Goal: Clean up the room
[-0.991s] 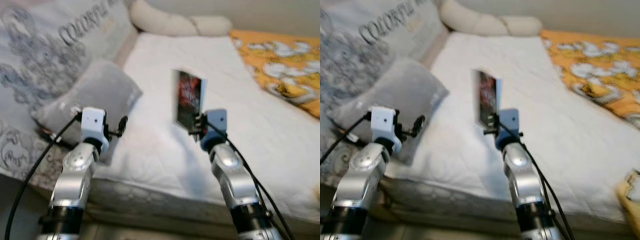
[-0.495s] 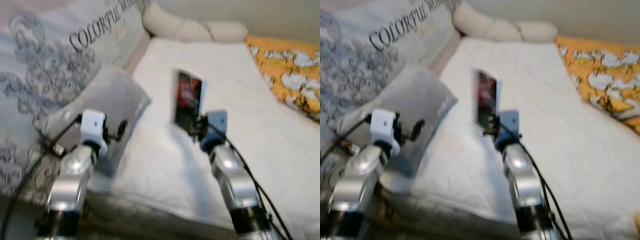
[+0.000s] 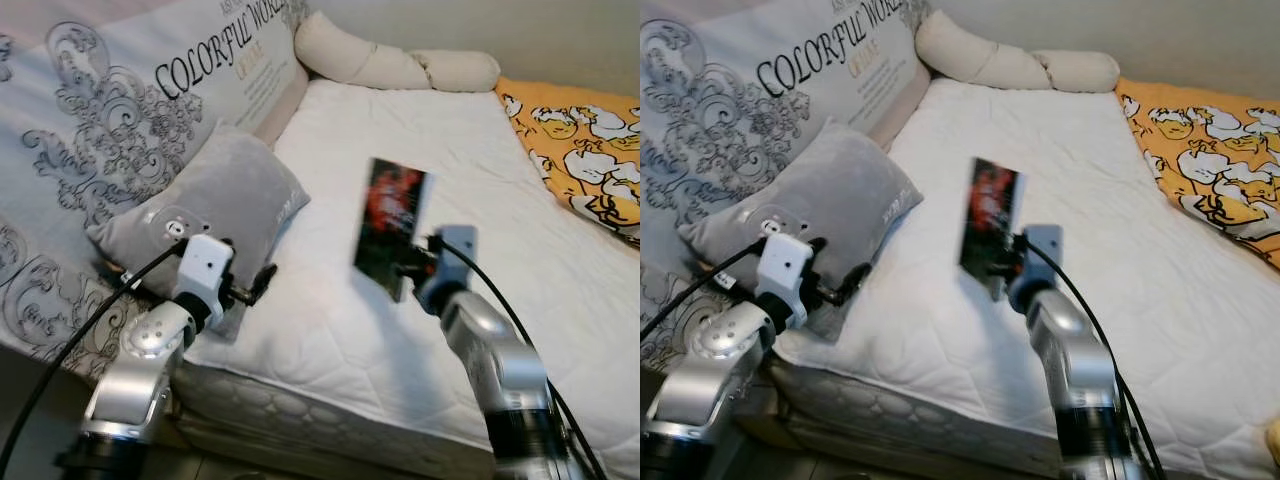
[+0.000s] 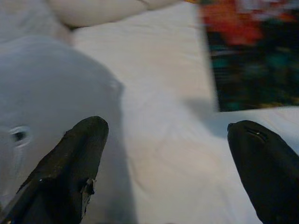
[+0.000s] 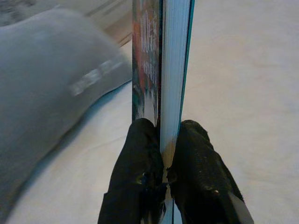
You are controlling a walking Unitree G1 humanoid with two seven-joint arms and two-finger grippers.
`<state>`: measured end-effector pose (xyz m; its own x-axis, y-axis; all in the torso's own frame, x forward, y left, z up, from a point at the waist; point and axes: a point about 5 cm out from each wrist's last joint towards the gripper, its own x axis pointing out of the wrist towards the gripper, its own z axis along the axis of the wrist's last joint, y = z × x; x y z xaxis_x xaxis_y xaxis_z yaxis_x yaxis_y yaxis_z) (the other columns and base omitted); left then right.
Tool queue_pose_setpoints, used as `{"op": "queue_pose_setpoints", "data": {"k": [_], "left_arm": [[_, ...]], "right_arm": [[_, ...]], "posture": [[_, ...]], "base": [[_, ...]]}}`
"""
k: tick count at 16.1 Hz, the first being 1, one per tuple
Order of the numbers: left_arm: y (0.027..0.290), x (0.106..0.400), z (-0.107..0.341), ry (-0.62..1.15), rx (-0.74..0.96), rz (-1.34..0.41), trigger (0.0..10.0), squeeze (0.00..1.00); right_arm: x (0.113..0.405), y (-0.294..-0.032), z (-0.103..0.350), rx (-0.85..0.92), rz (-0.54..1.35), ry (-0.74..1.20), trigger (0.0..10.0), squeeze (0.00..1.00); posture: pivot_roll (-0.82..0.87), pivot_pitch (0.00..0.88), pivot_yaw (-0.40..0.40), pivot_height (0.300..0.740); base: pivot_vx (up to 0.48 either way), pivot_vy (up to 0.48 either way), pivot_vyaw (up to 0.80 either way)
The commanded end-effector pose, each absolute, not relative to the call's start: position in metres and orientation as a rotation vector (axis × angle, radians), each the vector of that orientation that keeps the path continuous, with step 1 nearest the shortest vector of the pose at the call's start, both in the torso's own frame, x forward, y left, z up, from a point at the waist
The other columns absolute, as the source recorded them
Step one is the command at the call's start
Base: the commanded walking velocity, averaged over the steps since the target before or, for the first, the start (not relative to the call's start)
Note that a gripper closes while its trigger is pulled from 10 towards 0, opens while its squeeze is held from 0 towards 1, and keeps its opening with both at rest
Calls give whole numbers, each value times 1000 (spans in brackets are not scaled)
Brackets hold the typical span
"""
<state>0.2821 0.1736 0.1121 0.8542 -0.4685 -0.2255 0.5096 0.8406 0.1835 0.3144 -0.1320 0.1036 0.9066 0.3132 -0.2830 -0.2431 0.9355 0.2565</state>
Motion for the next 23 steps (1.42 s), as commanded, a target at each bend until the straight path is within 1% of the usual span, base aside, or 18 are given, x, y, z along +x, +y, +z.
{"op": "queue_pose_setpoints", "data": {"k": [1, 2, 3, 5, 6, 8, 10, 12, 13, 14, 16, 17, 19, 21, 23], "left_arm": [[171, 283, 111, 194, 262, -561, 10000, 0], [174, 277, 106, 255, 314, -663, 10000, 0], [176, 273, 105, 285, 328, -717, 10000, 0], [177, 268, 105, 325, 335, -801, 10000, 0], [177, 266, 105, 341, 343, -827, 10000, 0], [182, 262, 106, 376, 373, -873, 10000, 0], [190, 262, 110, 385, 401, -858, 10000, 0], [192, 260, 112, 394, 403, -851, 10000, 0], [192, 259, 112, 397, 405, -852, 10000, 0], [192, 256, 112, 405, 404, -854, 10000, 0], [190, 253, 113, 405, 398, -844, 10000, 0], [188, 253, 112, 402, 392, -831, 10000, 0], [185, 252, 111, 405, 388, -825, 10000, 0], [179, 252, 110, 399, 379, -826, 10000, 0], [177, 253, 110, 395, 376, -822, 10000, 0]], "right_arm": [[318, -135, 109, 246, 304, 317, 10000, 0], [325, -129, 98, 337, 402, 443, 10000, 0], [330, -126, 93, 413, 430, 493, 10000, 0], [339, -124, 89, 523, 468, 551, 10000, 0], [342, -124, 87, 546, 471, 566, 10000, 0], [350, -126, 82, 658, 440, 620, 10000, 0], [352, -124, 73, 621, 393, 679, 10000, 0], [353, -120, 70, 524, 386, 703, 10000, 0], [352, -118, 69, 484, 392, 707, 10000, 267], [351, -116, 63, 326, 400, 733, 10000, 1000], [354, -122, 62, 160, 343, 713, 10000, 1000], [357, -126, 64, 114, 291, 675, 10000, 1000], [359, -129, 66, 148, 255, 655, 10000, 1000], [357, -136, 62, 41, 283, 650, 10000, 1000], [357, -141, 63, 26, 280, 633, 10000, 1000]], "posture": [[77, 0, 1, 740], [68, 0, 22, 740], [68, 0, 22, 740], [81, 0, 37, 740], [85, 0, 38, 740], [112, 0, 31, 740], [147, 0, 19, 740], [172, 0, 9, 740], [176, 0, 8, 740], [199, 0, -5, 740], [213, 0, -13, 740], [216, 0, -17, 740], [216, 0, -20, 740], [210, 0, -25, 740], [204, 0, -22, 740]], "base": [[0, 0, 0], [0, 0, 0], [0, 0, 0], [0, 0, 0], [0, 0, 0], [0, 0, 0], [0, 0, 0], [0, 0, 0], [0, 0, 0], [0, 0, 0], [0, 0, 0], [0, 0, 0], [0, 0, 0], [0, 0, 0], [0, 0, 0]]}}
